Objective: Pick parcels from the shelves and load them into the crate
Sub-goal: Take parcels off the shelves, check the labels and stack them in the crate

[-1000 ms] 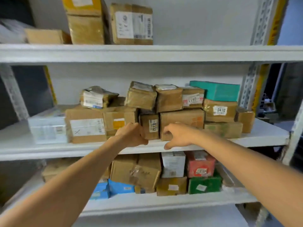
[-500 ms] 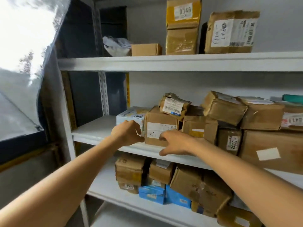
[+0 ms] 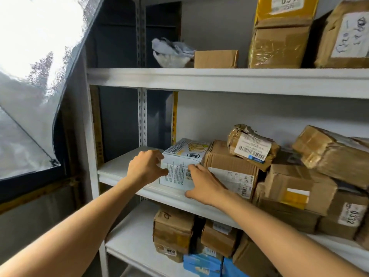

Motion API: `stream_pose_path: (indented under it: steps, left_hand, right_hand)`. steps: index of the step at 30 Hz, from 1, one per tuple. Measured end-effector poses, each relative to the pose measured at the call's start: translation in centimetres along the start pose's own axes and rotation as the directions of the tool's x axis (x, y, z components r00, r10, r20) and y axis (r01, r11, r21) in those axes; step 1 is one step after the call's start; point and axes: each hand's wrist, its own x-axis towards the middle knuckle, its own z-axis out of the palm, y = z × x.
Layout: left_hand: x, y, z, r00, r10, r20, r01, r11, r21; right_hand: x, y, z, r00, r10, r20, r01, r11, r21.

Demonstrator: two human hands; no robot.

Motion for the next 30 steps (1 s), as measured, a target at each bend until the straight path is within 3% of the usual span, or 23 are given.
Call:
stream_pose_path:
  steps: [6, 11, 18, 22, 28, 30]
  left_hand:
    - [2.0, -1.6, 1.4, 1.000, -0.008, -0.015, 0.007, 0.998, -0.065]
    - [5.8, -2.8, 1.0, 1.000, 0.028, -0.001, -0.028, 0.986, -0.164]
    - [8.4, -5.0, 2.2, 0.927, 0.278, 0.252, -0.165, 0.905, -0.393]
    - [8.2, -5.4, 3.4, 0.941, 0.284, 0.185, -0.142, 0.827, -0.544]
    - [7.3, -6.5, 3.8, 0.973, 0.200, 0.114, -0.064, 0.711, -0.701]
    - [7.3, -7.2, 3.4, 0.975, 0.199, 0.096, -0.079, 0.718, -0.691]
  right_hand:
    - [1.3, 0.8, 1.3, 0.998, 0.013, -0.064, -0.007, 0.996, 0.089]
    - [2.1, -0.1, 2.4, 0.966, 0.155, -0.205, -0.112, 0.972, 0.207]
    - [3.8, -3.2, 3.1, 0.870, 0.426, -0.250, -0.339, 0.883, 0.323]
    - [5.1, -3.7, 3.8, 0.792, 0.547, -0.273, -0.420, 0.812, 0.406]
    - [6.5, -2.4, 4.5, 0.741, 0.599, -0.303, -0.316, 0.709, 0.630]
    - [6.5, -2.4, 4.8, 0.731, 0.620, -0.285, -0.304, 0.671, 0.676]
